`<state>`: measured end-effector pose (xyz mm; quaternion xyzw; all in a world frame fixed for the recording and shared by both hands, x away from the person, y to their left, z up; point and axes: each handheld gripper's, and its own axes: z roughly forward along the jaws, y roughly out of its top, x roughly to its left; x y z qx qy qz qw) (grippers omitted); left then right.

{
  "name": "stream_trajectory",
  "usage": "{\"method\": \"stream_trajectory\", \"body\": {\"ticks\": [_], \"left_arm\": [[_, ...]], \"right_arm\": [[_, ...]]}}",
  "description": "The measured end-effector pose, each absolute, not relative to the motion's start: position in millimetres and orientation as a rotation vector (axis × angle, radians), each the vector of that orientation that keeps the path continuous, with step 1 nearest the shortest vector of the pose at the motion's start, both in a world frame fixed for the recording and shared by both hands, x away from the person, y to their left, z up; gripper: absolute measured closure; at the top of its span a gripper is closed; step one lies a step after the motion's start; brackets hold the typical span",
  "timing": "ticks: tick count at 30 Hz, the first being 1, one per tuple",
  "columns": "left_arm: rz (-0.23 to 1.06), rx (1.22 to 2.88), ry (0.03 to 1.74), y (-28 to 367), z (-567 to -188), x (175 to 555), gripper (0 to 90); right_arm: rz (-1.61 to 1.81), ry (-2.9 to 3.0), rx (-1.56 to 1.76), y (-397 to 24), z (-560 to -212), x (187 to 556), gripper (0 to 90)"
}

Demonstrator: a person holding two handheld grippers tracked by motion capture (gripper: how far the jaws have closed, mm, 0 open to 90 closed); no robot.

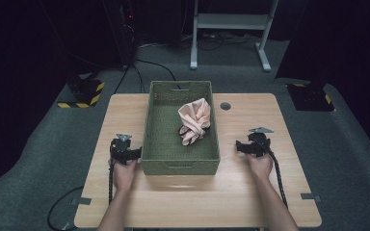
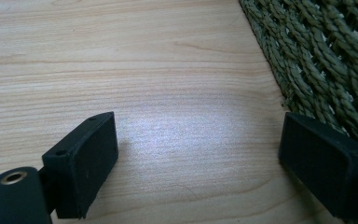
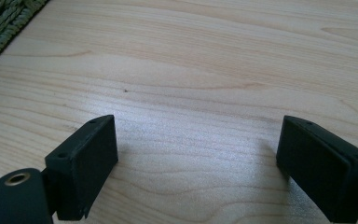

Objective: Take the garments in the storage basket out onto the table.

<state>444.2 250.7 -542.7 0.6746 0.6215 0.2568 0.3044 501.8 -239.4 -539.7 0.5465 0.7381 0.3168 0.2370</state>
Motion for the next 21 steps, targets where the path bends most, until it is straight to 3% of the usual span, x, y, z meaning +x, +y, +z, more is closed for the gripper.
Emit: {"method": "stream_trajectory", "body": {"ticks": [21], "left_arm": [[0.676,1.784,1.646,251.1,-542.7,444.2,12.0]], "right_arm": [[0.990,2.031,1.506,-240.5,-525.2,491.5,13.0]]}}
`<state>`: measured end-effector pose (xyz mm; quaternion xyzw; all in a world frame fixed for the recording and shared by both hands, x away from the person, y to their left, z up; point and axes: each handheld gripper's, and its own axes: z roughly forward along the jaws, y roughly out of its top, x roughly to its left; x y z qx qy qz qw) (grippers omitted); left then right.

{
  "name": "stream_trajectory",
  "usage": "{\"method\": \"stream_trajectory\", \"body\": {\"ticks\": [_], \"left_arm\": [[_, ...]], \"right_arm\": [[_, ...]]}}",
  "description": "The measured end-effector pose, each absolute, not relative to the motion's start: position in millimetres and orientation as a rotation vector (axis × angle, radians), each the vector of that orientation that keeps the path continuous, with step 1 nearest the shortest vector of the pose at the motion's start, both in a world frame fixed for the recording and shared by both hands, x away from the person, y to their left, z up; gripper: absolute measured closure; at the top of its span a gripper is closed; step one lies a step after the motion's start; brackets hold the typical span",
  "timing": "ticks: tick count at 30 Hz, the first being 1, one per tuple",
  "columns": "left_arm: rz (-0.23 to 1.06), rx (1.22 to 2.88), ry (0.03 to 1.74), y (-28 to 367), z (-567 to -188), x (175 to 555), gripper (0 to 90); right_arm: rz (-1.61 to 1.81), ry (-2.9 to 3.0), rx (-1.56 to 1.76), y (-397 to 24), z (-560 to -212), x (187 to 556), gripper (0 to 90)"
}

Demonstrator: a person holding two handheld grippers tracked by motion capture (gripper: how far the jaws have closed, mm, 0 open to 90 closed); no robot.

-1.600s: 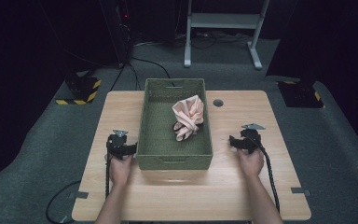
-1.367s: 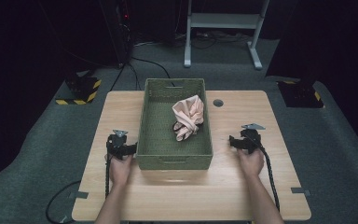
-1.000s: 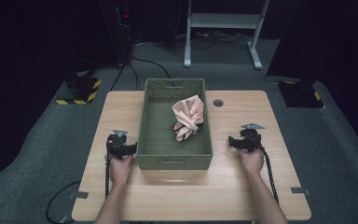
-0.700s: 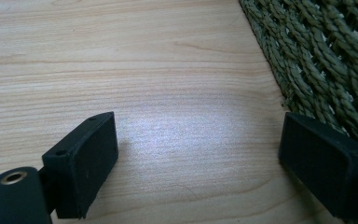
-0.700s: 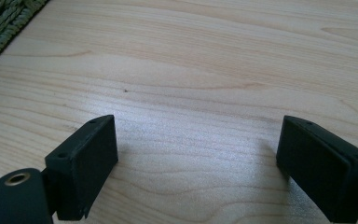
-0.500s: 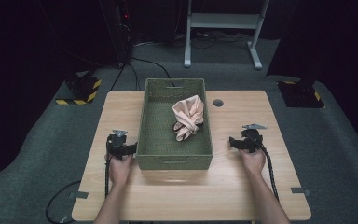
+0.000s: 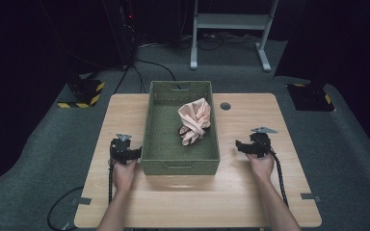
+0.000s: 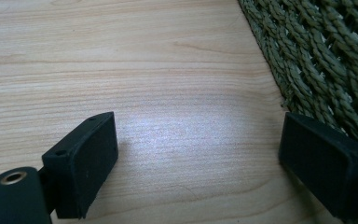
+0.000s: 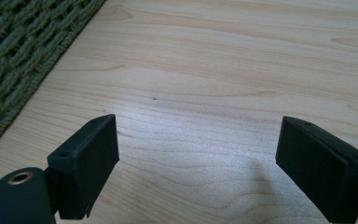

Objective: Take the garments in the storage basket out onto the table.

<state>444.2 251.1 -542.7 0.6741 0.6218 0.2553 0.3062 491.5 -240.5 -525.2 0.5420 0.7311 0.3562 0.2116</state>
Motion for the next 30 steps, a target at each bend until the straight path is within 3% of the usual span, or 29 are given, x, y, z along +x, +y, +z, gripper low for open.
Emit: {"method": "stream_trajectory", "body": {"ticks": [30], "left_arm": [[0.668,1.780,1.642,251.8,-542.6,444.0,11.8]], "right_arm": [[1.237,1.964,1.462,-230.9,-488.7,482.8,7.5]]}}
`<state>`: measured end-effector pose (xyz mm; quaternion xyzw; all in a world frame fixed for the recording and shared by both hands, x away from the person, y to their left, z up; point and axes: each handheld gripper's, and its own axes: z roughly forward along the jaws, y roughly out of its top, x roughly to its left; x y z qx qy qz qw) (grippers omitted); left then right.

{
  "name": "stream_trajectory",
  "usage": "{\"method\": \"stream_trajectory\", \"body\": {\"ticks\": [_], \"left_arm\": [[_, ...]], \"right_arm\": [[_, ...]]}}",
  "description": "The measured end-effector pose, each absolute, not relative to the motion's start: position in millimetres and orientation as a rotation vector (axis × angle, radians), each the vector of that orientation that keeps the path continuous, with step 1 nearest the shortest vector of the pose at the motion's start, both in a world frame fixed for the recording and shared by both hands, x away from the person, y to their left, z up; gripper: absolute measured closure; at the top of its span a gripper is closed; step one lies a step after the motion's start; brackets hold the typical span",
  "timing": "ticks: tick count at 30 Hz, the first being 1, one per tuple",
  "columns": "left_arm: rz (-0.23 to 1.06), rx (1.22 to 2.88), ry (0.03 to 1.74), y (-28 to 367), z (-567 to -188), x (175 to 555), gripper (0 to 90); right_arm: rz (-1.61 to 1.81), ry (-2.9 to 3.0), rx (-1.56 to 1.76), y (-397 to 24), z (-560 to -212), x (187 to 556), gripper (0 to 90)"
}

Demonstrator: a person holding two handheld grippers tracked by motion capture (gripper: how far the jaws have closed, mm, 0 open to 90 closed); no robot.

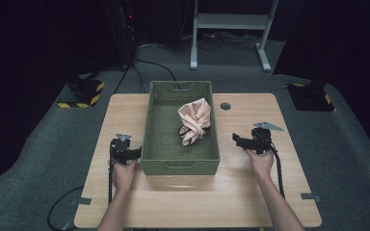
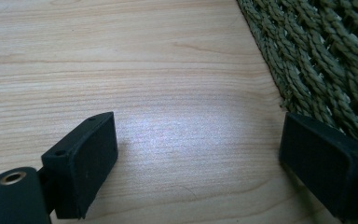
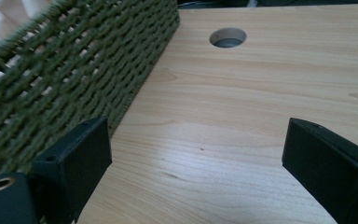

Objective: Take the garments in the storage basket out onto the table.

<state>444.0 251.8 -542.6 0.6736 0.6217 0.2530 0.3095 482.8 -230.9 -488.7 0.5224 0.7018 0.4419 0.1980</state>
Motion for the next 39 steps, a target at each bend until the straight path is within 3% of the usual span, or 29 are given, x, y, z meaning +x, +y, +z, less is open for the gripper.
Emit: {"method": "stream_trajectory", "body": {"ticks": [39], "left_arm": [[0.663,1.775,1.641,252.2,-542.6,443.9,11.7]], "right_arm": [[1.338,1.981,1.299,-201.2,-441.2,483.8,8.8]]}}
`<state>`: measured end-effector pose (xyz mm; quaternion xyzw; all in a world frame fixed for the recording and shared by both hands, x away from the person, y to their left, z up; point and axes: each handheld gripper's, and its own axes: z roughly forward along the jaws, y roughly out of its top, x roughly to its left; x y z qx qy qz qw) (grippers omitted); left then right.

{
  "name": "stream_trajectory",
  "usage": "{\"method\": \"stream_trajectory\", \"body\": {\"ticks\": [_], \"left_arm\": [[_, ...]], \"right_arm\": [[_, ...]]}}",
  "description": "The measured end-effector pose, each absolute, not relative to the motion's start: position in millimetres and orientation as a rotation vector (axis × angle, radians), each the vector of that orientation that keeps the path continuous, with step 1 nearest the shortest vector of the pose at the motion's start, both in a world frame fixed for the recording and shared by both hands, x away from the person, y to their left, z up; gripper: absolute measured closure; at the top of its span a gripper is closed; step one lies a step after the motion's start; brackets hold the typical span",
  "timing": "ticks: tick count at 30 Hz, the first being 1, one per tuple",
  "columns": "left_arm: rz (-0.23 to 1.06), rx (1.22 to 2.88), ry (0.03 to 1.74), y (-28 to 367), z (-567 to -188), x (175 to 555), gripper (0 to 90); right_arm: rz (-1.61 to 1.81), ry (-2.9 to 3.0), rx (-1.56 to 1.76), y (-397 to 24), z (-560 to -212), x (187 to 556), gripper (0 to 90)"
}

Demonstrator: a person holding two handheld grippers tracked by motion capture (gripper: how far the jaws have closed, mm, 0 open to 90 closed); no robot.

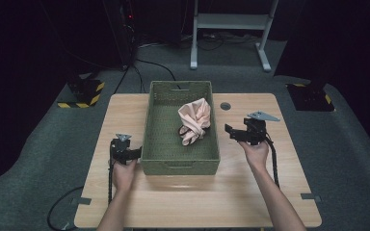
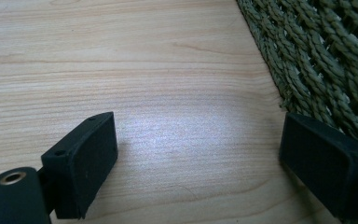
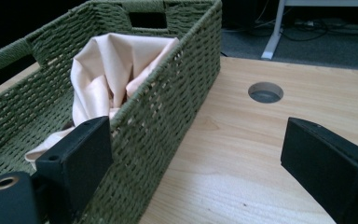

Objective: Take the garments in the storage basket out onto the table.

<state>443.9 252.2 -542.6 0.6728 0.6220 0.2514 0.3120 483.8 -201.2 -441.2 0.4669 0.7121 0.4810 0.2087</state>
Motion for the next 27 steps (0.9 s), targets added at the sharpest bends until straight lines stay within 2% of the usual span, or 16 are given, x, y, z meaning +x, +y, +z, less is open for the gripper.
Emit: {"method": "stream_trajectory", "body": {"ticks": [27], "left_arm": [[0.657,1.771,1.638,252.7,-542.6,443.8,11.5]], "right_arm": [[1.352,2.007,1.192,-166.8,-405.2,495.0,10.0]]}}
